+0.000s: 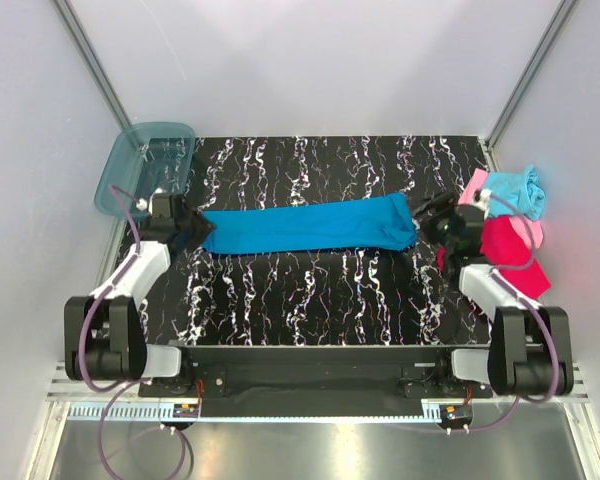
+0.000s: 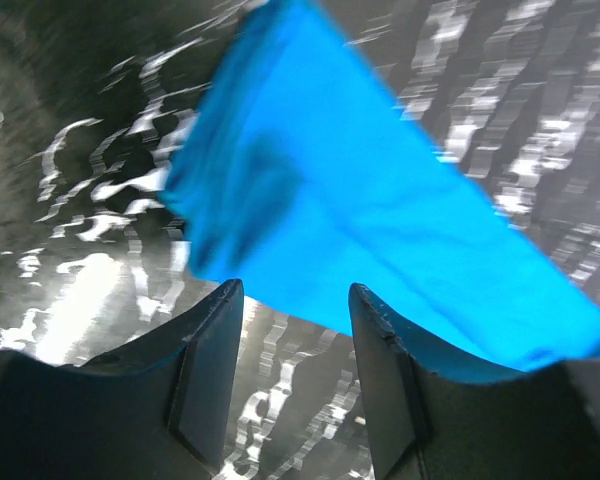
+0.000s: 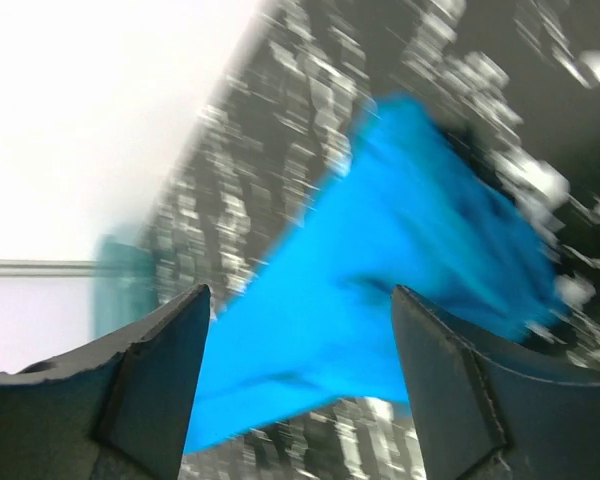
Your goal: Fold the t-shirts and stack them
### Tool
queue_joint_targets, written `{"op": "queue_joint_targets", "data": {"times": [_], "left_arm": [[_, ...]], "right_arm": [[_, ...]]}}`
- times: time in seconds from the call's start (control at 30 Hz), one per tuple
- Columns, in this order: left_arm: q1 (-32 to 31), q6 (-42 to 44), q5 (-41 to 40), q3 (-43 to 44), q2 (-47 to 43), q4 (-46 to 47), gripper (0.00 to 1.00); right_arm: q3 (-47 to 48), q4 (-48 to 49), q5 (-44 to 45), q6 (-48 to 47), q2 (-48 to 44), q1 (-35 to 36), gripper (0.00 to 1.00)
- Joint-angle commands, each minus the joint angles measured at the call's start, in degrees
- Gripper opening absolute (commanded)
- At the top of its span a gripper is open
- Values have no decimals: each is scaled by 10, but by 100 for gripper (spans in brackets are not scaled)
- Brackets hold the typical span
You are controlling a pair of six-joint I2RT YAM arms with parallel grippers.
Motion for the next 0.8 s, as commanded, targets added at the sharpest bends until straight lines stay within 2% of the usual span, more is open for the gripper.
{"op": "queue_joint_targets", "data": {"times": [0.0,0.13,0.23,0.37,0.53,0.77], "left_arm": [[-24,10,0,50,-64,28,52],[-46,39,30,93,-109,42,55],[-62,51,48,101,-126,43,57],[-79,34,53,50,-118,81,58],[-86,-3,56,-44,-70,177,57],[-87,-40,57,-99,-3,301,56]], "right_arm": [[83,-66,7,-23,-75,2,81],[134,-150,1,-41,-106,2,90],[133,-164,1,-43,-119,2,93],[97,-133,-19,-25,-100,2,95],[56,-66,-39,-13,-23,32,94],[36,-10,-34,-6,62,71,93]]}}
